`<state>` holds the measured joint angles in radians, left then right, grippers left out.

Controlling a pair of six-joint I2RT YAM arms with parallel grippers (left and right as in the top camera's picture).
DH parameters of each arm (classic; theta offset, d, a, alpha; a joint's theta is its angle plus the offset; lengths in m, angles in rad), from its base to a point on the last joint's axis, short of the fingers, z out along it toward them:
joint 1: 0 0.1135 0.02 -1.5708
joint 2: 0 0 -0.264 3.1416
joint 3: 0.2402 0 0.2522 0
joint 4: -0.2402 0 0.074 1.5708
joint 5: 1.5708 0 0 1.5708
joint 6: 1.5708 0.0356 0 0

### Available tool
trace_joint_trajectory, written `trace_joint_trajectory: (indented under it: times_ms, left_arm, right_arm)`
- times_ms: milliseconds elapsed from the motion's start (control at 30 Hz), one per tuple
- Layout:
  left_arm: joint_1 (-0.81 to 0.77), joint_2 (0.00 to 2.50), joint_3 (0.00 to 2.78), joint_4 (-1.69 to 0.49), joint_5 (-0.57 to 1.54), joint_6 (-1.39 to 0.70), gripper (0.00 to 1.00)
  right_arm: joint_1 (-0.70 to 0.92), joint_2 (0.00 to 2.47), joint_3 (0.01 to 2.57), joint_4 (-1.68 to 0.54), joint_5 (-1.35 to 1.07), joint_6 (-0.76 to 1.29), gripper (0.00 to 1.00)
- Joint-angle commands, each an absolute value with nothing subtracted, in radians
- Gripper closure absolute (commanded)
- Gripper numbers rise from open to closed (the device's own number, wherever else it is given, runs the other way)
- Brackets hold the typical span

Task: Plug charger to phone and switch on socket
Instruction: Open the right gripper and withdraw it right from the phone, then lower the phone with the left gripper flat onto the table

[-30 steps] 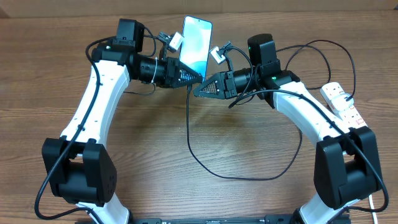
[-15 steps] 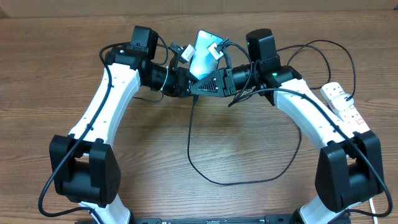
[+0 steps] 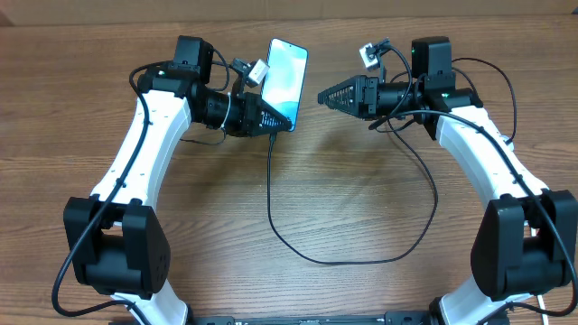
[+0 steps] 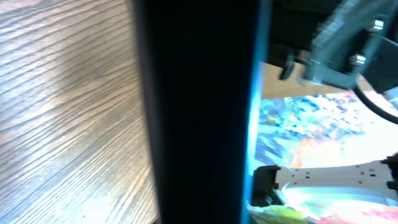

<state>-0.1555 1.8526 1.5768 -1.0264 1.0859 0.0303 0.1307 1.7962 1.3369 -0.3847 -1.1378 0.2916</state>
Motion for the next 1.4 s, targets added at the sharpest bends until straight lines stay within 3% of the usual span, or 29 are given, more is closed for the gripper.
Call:
trace_joint_trajectory:
  times_ms: [0, 167, 433, 867, 1200, 1367]
  left_arm:
    - [-0.157, 1.843, 1.586, -1.029, 1.176, 0.06, 0.96]
    - [-0.159, 1.843, 1.586, -1.089, 1.067, 0.014, 0.96]
    - [-0.272, 1.843, 1.571, -1.111, 0.708, -0.137, 0.95]
    - [-0.337, 1.843, 1.288, -0.791, 0.666, -0.295, 0.96]
    - [-0.371, 1.843, 1.059, -0.463, 0.492, -0.41, 0.96]
    - [-0.372, 1.843, 0.971, -0.316, 0.504, -0.453, 0.95]
  right_arm:
    - [0.141, 1.784, 1.349, -0.379, -1.039, 0.305, 0.18]
    - [0.133, 1.784, 1.349, -0.508, -0.819, 0.315, 0.0]
    - [0.133, 1.782, 1.349, -0.732, -0.622, 0.305, 0.0]
    - [0.129, 1.545, 1.35, -0.88, -0.224, 0.279, 0.0]
    - [0.129, 1.482, 1.35, -0.947, -0.165, 0.28, 0.0]
    - [0.129, 1.482, 1.35, -0.95, -0.165, 0.279, 0.0]
